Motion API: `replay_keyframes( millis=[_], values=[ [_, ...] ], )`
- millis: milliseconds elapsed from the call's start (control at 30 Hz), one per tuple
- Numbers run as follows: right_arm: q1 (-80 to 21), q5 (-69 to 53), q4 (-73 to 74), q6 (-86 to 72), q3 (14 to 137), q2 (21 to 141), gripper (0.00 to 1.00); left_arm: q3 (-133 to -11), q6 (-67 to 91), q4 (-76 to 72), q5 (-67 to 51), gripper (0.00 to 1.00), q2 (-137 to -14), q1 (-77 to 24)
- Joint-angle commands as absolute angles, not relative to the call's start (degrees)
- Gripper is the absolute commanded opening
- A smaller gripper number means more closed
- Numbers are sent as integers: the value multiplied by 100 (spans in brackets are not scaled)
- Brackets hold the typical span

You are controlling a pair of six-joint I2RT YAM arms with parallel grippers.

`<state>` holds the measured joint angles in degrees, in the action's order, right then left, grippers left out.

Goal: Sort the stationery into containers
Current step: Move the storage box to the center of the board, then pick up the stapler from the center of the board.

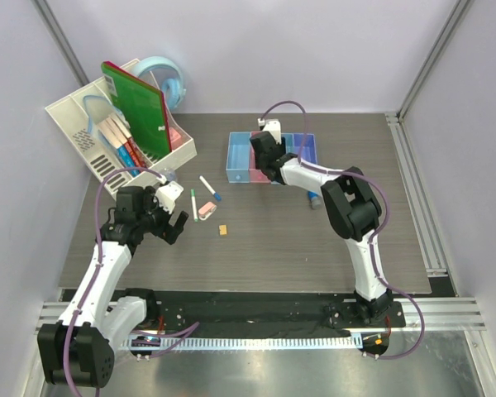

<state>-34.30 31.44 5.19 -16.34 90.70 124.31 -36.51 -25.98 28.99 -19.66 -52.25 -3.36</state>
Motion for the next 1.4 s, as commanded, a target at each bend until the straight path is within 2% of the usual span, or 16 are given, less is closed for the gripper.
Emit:
replay_keyframes(
  millis=[0, 33, 167, 333, 533, 767, 900, 1100, 1367],
  values=[
    [-3551, 3102, 703, -1082, 9308, 11884, 62, -3753, -2610, 2725, -2048, 100, -5203, -316],
    [-3559, 3094, 703, -1029, 9299, 11726, 66, -3753, -2610, 2716, -2048, 100, -5203, -316],
    [-3604, 3190, 695, -590, 9281, 11242, 73, -3718, -2567, 2514, -2013, 100, -5300, -325],
    [-3586, 3243, 738, 426, 9141, 10619, 75, -3753, -2338, 1891, -1881, 100, -5580, -316],
    [-3227, 2876, 1072, 1282, 8377, 9827, 76, -4393, -1732, 1371, -1854, 100, -6853, -325],
    [-2146, 2339, 1151, 1248, 7121, 9001, 76, -5280, -1143, 1362, -1591, 100, -8830, -422],
    [-1767, 2259, 1090, 1222, 6672, 8597, 75, -5562, -1107, 1371, -1485, 100, -9263, -475],
    [-1512, 2259, 1028, 1230, 6328, 8429, 75, -5695, -1326, 1371, -2056, 100, -9203, -501],
    [-1398, 2338, 1063, 1362, 6363, 8613, 76, -5853, -2678, 2187, -3102, 100, -9070, -755]
  ],
)
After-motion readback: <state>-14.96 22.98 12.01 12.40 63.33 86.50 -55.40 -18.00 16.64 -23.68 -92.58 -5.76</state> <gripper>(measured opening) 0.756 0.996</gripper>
